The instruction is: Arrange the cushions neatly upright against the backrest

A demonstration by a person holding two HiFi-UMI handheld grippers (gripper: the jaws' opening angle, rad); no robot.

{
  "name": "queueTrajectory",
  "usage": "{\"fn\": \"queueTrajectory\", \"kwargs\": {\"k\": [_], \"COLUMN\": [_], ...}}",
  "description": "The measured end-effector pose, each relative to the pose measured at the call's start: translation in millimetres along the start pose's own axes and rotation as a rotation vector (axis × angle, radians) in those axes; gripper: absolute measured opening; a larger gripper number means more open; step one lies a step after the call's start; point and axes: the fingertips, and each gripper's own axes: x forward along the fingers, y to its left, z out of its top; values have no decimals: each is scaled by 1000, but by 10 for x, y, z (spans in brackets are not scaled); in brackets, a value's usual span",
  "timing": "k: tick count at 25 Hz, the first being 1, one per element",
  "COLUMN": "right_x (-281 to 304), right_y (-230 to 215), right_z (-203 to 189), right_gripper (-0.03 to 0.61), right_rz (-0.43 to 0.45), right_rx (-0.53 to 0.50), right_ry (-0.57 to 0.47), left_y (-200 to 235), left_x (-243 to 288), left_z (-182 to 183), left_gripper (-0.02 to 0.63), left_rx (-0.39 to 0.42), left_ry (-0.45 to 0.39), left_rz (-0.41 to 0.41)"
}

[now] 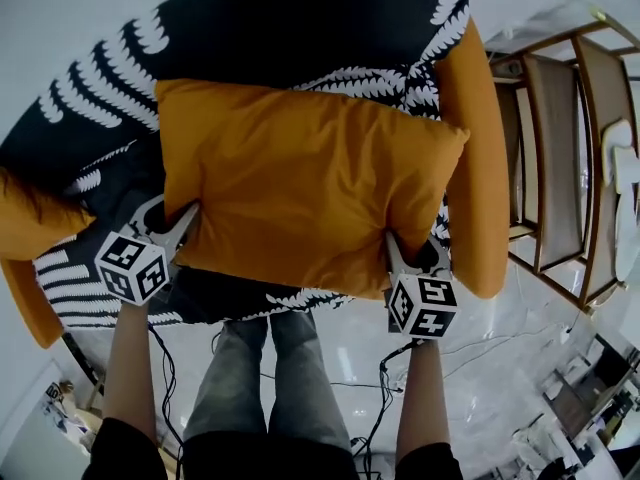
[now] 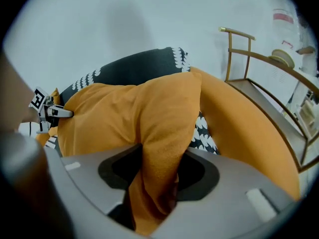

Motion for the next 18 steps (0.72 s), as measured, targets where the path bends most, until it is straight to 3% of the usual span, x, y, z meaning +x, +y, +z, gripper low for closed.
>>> {"fn": "queueTrajectory", "kwargs": {"k": [10, 18], "right_x": [-219, -193], "right_y": [339, 643], "right_z": [725, 1323], "right_gripper": [224, 225], "right_rz": [39, 74], "right_rx": [-105, -201], "right_ry": [-156, -238], "left_y": [119, 332], "left_x": [-609, -961], "left_z": [349, 585], "left_gripper": [147, 149], "left_rx": [-6, -36], "left_ry": [-167, -247], "left_rz": [114, 197]}}
